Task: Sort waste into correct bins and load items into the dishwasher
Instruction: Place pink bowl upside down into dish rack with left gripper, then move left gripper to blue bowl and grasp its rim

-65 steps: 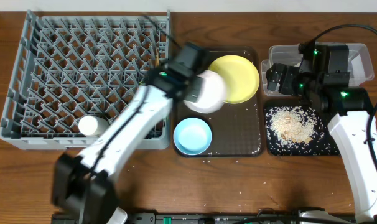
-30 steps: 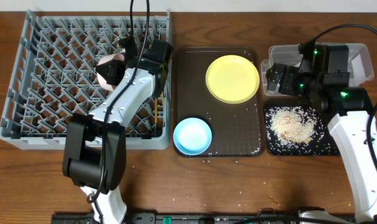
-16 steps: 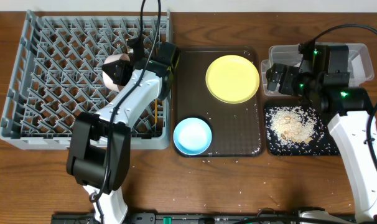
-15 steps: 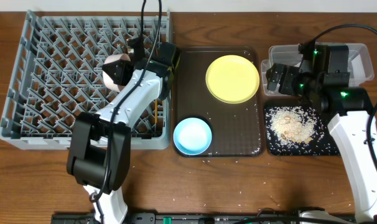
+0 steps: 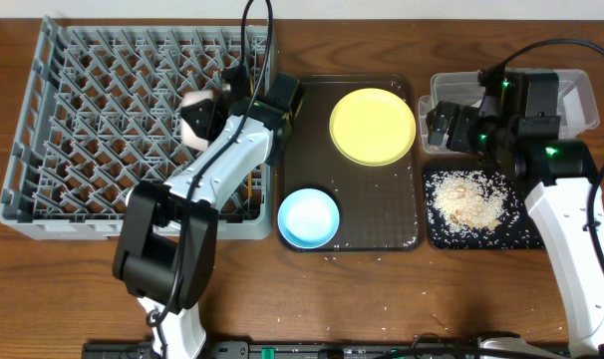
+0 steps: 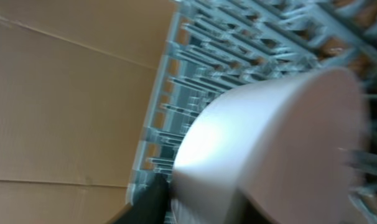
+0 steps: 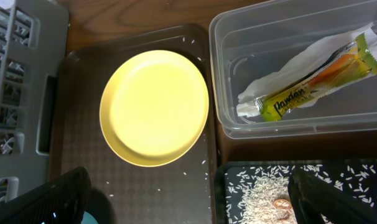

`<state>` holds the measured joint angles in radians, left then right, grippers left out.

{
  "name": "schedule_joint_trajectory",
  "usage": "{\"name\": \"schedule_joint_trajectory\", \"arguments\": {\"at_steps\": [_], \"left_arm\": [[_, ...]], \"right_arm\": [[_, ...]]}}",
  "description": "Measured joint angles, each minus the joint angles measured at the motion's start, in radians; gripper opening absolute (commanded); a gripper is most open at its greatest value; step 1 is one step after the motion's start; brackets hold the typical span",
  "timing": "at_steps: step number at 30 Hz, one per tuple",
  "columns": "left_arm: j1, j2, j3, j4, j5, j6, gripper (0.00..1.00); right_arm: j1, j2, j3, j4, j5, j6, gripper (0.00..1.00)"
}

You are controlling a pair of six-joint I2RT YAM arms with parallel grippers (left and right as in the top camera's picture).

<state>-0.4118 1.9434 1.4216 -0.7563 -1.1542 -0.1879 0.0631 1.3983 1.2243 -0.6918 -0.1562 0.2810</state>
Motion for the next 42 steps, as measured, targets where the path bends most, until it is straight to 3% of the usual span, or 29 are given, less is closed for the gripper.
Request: {"name": "schedule_joint_trajectory", "arguments": {"at_steps": [6, 11, 16, 20, 22, 29, 35, 42], "left_arm": [[-0.008, 0.001, 0.0, 0.001, 0.26, 0.006, 0.41], [-0.028, -0.01, 0.0, 0.001, 0.339, 0.011, 0.45], [-0.047, -0.101, 0.0, 0.001, 0.571, 0.012, 0.45], [-0.047, -0.218, 0.0, 0.002, 0.781, 0.011, 0.29], [-0.047, -0.263, 0.0, 0.001, 0.901, 0.005, 0.08], [-0.064, -0.275, -0.002, -0.054, 1.226, 0.0, 0.07], [-0.221, -0.272, -0.063, -0.055, 1.226, -0.003, 0.08], [-0.316, -0.149, -0.198, 0.01, 1.148, -0.212, 0.07]], "right_arm": [[0.0, 0.0, 0.0, 0.0, 0.0, 0.0, 0.99], [0.0, 0.0, 0.0, 0.0, 0.0, 0.0, 0.99], [0.0, 0.0, 0.0, 0.0, 0.0, 0.0, 0.99], [0.0, 0.0, 0.0, 0.0, 0.0, 0.0, 0.99], [0.0, 0.0, 0.0, 0.0, 0.0, 0.0, 0.99], [0.0, 0.0, 0.0, 0.0, 0.0, 0.0, 0.99], [0.0, 0.0, 0.0, 0.0, 0.0, 0.0, 0.99], [0.0, 0.0, 0.0, 0.0, 0.0, 0.0, 0.99]]}}
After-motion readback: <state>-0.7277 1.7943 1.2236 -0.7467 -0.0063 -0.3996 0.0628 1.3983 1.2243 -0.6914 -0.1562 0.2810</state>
